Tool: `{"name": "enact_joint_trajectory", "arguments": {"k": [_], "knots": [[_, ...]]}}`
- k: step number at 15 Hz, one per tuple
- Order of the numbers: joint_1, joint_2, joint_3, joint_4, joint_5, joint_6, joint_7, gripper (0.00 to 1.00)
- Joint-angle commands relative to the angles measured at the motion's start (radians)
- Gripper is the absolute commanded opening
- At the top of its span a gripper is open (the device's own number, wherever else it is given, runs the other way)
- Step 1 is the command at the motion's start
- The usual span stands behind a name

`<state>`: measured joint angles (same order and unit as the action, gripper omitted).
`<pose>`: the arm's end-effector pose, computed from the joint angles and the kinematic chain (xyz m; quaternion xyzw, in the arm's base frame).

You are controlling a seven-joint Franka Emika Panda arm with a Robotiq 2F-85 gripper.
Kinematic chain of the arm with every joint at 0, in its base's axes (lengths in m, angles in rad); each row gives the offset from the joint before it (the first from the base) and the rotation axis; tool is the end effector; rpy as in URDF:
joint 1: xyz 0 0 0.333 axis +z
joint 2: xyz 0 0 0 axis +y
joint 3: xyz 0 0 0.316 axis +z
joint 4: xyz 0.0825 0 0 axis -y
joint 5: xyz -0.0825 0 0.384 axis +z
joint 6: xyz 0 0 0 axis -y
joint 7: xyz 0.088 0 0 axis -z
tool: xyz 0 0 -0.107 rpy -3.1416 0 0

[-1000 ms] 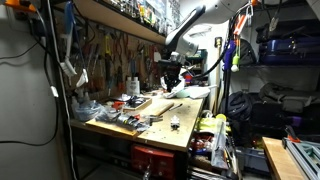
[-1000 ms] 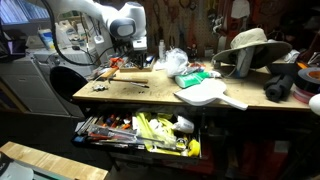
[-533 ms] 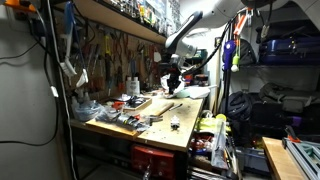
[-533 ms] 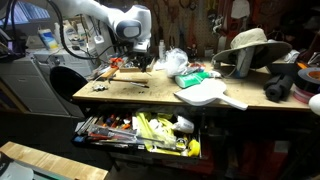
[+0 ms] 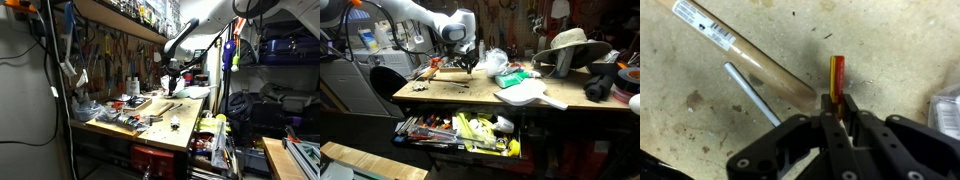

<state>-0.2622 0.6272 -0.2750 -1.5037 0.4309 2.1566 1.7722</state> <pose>0.6382 -0.3216 0.3152 -0.3205 0.9412 0.0368 0.0999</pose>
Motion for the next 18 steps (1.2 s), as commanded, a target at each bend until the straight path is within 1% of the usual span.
{"name": "enact_joint_trajectory", "arguments": {"k": [1, 7, 10, 13, 14, 15, 18], "knots": [[0.004, 0.051, -0.008, 0.055, -0.038, 0.023, 0.161, 0.03], [0.023, 0.117, -0.014, 0.113, -0.123, 0.044, 0.356, 0.03], [0.026, 0.144, -0.007, 0.14, -0.161, 0.034, 0.407, 0.03], [0.021, 0.163, 0.005, 0.162, -0.178, 0.018, 0.409, 0.03], [0.026, 0.167, 0.0, 0.164, -0.184, 0.028, 0.424, 0.39], [0.019, 0.165, 0.008, 0.168, -0.182, 0.014, 0.411, 0.4], [0.023, 0.144, 0.008, 0.15, -0.193, 0.022, 0.397, 0.6]]}}
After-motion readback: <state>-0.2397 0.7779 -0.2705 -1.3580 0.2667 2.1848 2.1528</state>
